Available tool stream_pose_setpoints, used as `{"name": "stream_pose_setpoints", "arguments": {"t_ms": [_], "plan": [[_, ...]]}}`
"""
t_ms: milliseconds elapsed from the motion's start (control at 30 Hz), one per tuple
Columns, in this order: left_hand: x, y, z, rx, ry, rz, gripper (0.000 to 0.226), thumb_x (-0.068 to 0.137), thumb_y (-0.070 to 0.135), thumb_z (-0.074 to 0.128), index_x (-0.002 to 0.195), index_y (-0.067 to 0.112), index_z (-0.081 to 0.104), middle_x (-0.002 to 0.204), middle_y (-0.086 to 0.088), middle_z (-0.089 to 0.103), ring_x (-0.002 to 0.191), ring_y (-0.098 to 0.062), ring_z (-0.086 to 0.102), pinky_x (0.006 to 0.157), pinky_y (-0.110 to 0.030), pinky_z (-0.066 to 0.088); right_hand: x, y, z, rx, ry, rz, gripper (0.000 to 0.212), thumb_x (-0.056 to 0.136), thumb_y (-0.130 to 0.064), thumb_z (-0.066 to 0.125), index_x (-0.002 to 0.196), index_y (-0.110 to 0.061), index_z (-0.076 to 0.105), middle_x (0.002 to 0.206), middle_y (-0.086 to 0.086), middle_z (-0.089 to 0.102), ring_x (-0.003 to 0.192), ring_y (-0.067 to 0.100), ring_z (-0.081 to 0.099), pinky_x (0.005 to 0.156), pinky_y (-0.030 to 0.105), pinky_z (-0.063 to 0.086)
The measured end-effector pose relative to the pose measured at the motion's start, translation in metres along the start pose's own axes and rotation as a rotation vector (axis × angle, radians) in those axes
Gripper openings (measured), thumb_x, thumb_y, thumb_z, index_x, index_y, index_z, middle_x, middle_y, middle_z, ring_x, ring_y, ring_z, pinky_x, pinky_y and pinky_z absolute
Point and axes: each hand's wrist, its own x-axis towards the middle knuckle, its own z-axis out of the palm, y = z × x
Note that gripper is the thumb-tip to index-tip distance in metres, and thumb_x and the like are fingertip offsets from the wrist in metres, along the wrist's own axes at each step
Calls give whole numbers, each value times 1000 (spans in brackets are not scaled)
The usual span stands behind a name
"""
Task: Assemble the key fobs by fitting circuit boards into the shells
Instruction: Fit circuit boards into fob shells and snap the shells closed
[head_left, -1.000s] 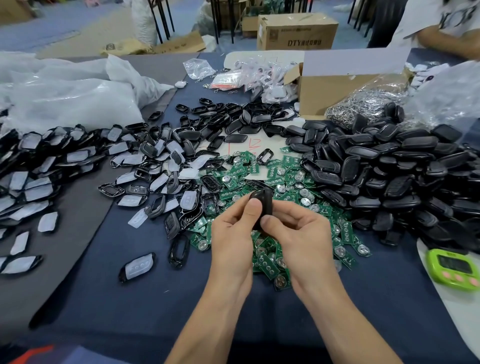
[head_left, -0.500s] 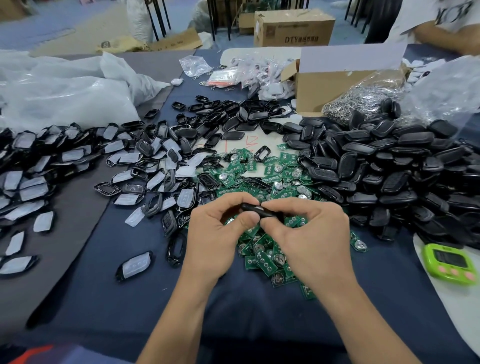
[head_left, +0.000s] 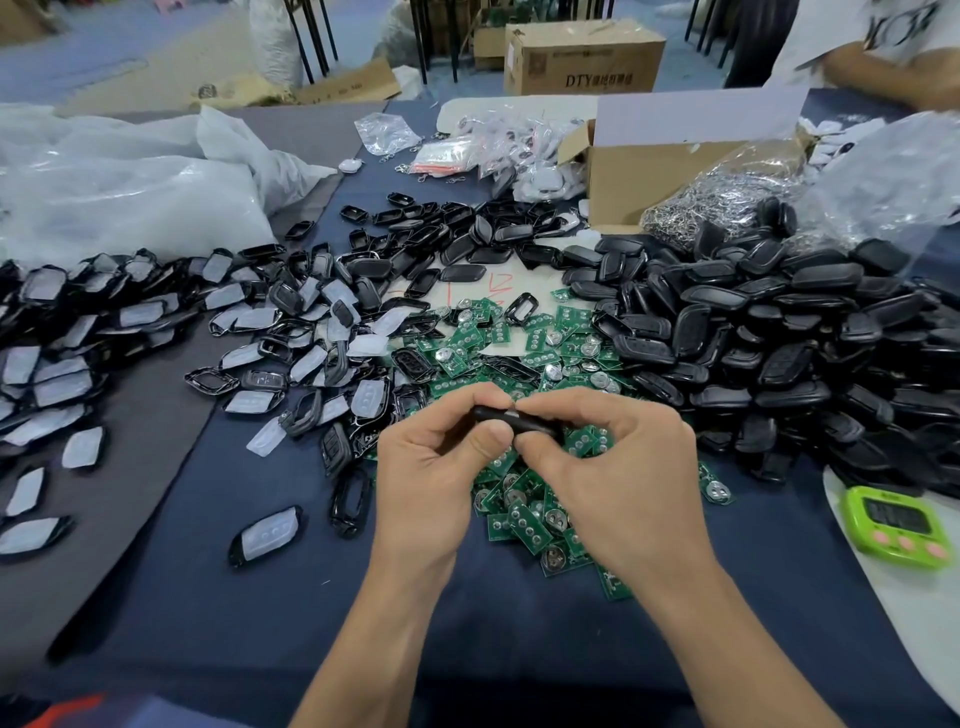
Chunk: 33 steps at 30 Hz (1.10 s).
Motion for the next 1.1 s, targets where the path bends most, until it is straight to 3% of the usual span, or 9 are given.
{"name": "stream_pose_setpoints", "arguments": {"t_ms": [67, 133, 267, 467, 600, 667, 900, 1100], "plan": [[-2, 1, 4, -112, -6, -19, 17, 77, 13, 84, 90, 24, 83, 92, 3, 76, 92, -13, 70, 87, -26, 57, 0, -1, -1, -8, -32, -39, 25, 77, -25, 84, 95, -42, 80, 88, -32, 73, 89, -4, 70, 77, 7, 48], [-3, 2, 5, -175, -21, -34, 24, 68, 29, 93, 90, 24, 82, 96, 2, 77, 97, -14, 70, 91, -28, 56, -1, -1, -1, 26, -22, -47, 25, 77, -28, 83, 98, -41, 80, 89, -31, 74, 90, -3, 71, 76, 9, 50], [-3, 5, 2, -141, -63, -29, 32, 68, 43, 93, 93, 26, 83, 101, 4, 78, 99, -12, 71, 88, -26, 57, -4, 3, -3, 95, 26, -53, 31, 77, -17, 87, 101, -36, 82, 95, -24, 77, 93, 4, 74, 77, 26, 59], [-1, 10, -1, -59, -76, -2, 29, 74, 44, 90, 97, 28, 83, 98, 5, 78, 93, -10, 71, 84, -23, 57, -3, 0, -2, 202, 3, -87, 33, 76, -16, 83, 100, -38, 81, 95, -20, 78, 93, 10, 76, 80, 24, 59], [-2, 5, 1, -26, -57, -42, 18, 78, 26, 82, 95, 28, 81, 93, 4, 76, 90, -12, 70, 81, -23, 57, -1, 1, 2, 323, 0, -11, 29, 74, -15, 84, 96, -34, 83, 90, -13, 80, 87, 14, 77, 74, 25, 60], [-4, 1, 4, -20, -51, -68, 15, 80, 28, 76, 95, 29, 80, 93, 4, 75, 91, -12, 69, 83, -23, 56, -1, 2, 4, 378, 11, 28, 29, 73, -14, 84, 95, -33, 83, 88, -11, 80, 84, 15, 78, 74, 26, 61], [-9, -5, 10, -64, 11, -92, 11, 81, 32, 76, 88, 25, 73, 92, -13, 66, 91, -25, 61, 85, -33, 54, -3, 4, 9, 479, 10, 52, 37, 74, -8, 81, 90, -41, 83, 86, -7, 81, 82, 17, 78, 75, 29, 61], [-6, -6, 9, -19, 8, -35, 8, 77, 27, 79, 85, 28, 76, 86, -5, 71, 83, -15, 65, 78, -24, 55, -1, 9, 9, 665, -25, 138, 34, 71, 0, 77, 86, -29, 85, 82, 3, 80, 73, 14, 74, 68, 23, 57]]}}
